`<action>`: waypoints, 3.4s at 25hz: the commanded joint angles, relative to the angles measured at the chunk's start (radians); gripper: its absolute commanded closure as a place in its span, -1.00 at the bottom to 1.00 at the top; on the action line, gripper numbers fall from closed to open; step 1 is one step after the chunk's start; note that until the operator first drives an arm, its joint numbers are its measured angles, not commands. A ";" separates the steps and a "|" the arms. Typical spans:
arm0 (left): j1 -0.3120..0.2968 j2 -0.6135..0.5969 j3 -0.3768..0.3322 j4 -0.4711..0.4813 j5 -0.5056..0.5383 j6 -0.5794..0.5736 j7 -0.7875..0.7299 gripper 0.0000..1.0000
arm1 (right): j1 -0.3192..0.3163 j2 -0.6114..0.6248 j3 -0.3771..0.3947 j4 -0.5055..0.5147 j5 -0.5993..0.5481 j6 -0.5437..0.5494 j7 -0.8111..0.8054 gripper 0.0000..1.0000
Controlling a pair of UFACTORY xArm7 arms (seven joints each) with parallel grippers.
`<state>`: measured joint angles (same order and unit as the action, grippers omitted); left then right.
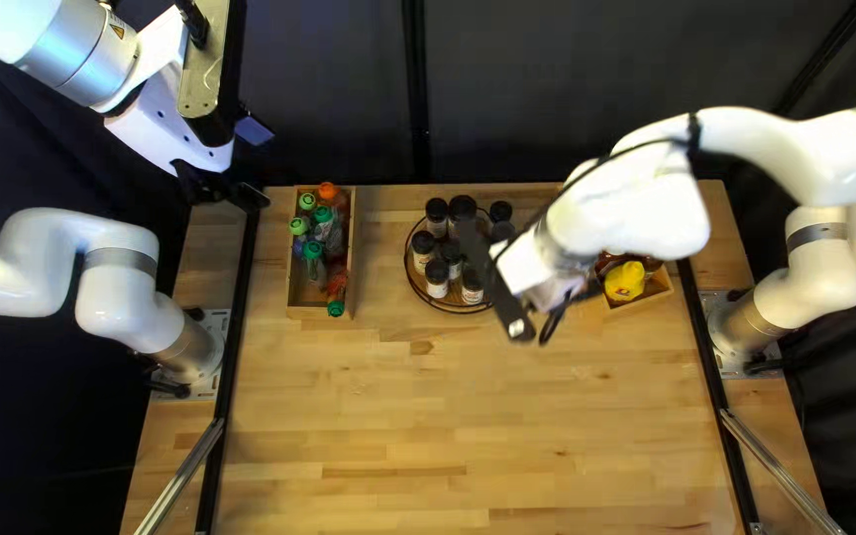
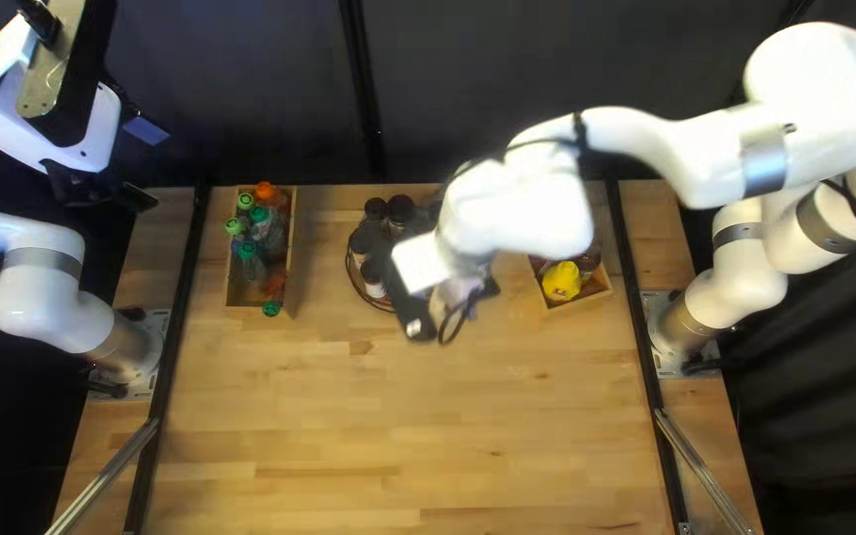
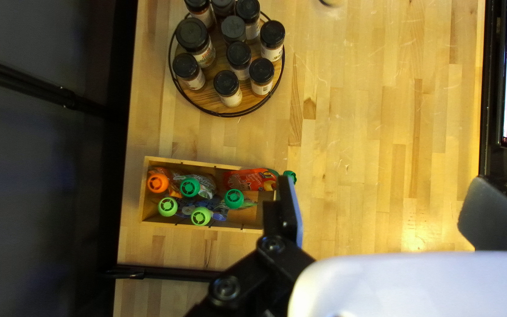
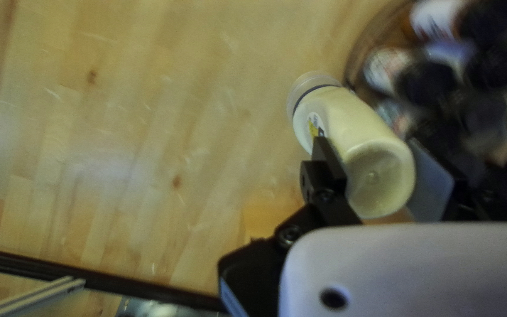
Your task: Separate condiments, baby food and spices and place it in 3 different racks/containers
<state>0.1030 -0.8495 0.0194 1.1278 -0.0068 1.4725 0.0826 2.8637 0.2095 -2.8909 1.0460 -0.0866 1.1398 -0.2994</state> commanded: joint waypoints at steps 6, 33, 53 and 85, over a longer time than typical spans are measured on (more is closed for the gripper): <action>0.000 0.000 0.000 0.000 0.000 0.000 0.000 -1.00 | -0.104 0.136 -0.084 -0.110 -0.068 0.018 0.069 1.00; 0.000 0.000 0.000 0.000 0.000 0.000 0.000 -1.00 | -0.215 0.328 -0.160 -0.413 -0.141 -0.082 0.170 1.00; 0.000 0.000 0.000 0.000 0.000 0.000 0.000 -1.00 | -0.217 0.279 -0.174 -0.419 -0.135 -0.126 0.156 -0.92; 0.000 0.000 0.000 0.000 0.000 0.000 0.000 -1.00 | 0.006 0.545 -0.142 -0.101 0.221 -0.008 0.095 -1.00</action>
<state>0.1030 -0.8495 0.0194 1.1278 -0.0068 1.4725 0.0826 2.8849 0.7204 -3.0434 0.8941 0.1553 1.0749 -0.2270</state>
